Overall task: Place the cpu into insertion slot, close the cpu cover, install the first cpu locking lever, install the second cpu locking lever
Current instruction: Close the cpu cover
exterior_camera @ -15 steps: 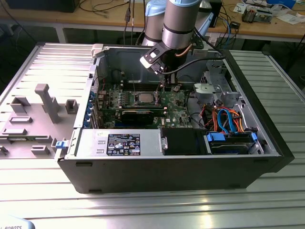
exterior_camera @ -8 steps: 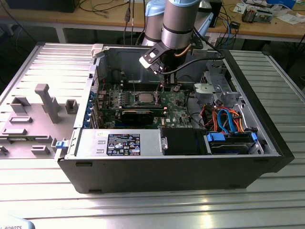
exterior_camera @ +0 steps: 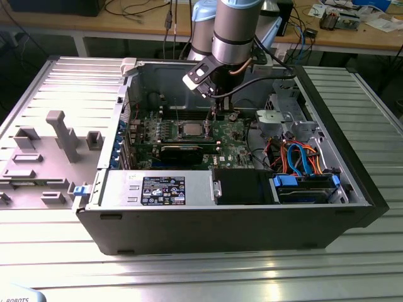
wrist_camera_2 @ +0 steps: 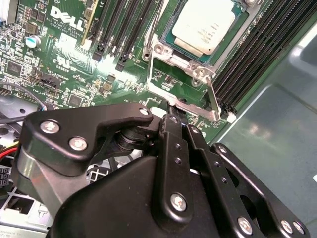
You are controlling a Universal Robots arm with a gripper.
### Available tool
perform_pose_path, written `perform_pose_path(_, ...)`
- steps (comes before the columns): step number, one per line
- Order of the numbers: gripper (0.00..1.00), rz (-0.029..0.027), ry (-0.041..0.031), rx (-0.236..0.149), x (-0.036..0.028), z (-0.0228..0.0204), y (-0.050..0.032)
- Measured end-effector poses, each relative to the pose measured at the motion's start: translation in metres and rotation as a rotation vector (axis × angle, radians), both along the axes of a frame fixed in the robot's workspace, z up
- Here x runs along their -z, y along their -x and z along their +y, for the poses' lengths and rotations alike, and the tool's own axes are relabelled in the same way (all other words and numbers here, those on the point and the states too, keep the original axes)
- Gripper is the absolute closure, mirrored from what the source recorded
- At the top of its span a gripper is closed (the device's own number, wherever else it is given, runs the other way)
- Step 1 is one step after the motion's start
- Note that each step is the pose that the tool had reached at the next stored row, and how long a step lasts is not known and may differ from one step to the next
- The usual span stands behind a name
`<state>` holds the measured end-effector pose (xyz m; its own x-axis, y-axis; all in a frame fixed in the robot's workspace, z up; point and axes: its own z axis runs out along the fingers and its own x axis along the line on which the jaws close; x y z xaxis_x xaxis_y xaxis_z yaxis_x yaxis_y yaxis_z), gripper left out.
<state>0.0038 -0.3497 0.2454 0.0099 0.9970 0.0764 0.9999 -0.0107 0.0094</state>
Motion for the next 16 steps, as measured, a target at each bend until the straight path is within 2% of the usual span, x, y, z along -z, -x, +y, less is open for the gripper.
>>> perform_pose_path(16,0.89,0.0000,0.0001,0.000,0.0000,0.0000,0.0046)
